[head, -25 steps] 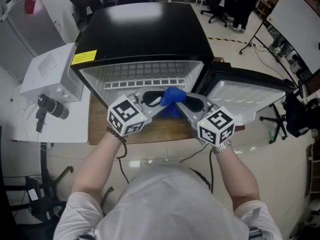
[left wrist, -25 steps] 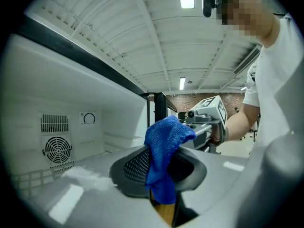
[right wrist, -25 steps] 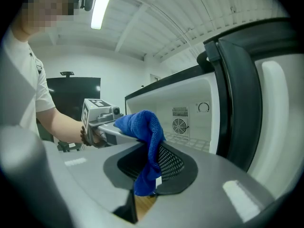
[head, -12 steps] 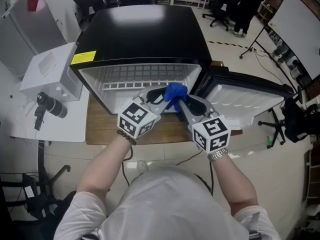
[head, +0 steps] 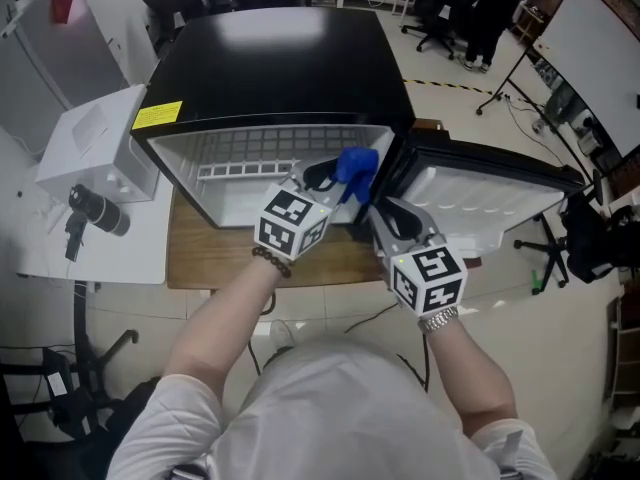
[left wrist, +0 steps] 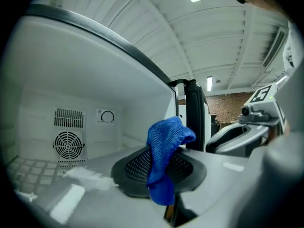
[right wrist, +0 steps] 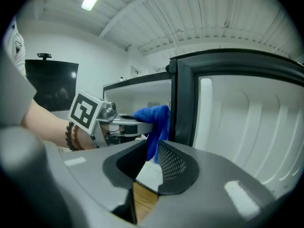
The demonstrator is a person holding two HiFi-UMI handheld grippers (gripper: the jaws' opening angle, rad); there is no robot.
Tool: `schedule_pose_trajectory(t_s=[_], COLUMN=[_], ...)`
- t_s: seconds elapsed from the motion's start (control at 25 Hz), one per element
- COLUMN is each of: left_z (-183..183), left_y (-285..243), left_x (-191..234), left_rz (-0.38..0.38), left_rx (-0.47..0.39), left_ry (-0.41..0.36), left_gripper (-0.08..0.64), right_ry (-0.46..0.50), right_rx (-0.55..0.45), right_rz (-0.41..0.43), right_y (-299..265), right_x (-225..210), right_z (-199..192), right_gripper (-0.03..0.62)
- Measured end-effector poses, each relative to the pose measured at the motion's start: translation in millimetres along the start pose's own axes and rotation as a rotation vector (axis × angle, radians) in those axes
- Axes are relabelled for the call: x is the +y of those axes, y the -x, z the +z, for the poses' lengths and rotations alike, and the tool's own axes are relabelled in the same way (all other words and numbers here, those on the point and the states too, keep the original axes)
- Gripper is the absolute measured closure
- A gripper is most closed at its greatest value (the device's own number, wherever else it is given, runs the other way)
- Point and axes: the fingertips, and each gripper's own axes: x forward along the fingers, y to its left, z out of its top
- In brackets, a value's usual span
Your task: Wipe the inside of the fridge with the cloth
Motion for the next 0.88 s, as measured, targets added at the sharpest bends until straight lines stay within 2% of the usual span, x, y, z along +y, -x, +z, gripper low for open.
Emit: schedule_pose_trajectory(t_s=[0.48,0.88], left_z=[4.5,7.8], left_y=[-27.5,-43.3], left_x=[13.4,37.1], left_rz=[0.078,0.176], left_rx=[-0.028,-0.028], left_ry=[0.025,0.021], left_gripper=[0.491,0.491], right_ry=[0.003,0.022], right_rx=[-0.026,-0.050], right_rz=[0.008,0.060], right_y=[10.6,17.4], right_x=[-3.6,0.1], right_z=[3.3,10.2], right_gripper=[0.532,0.556])
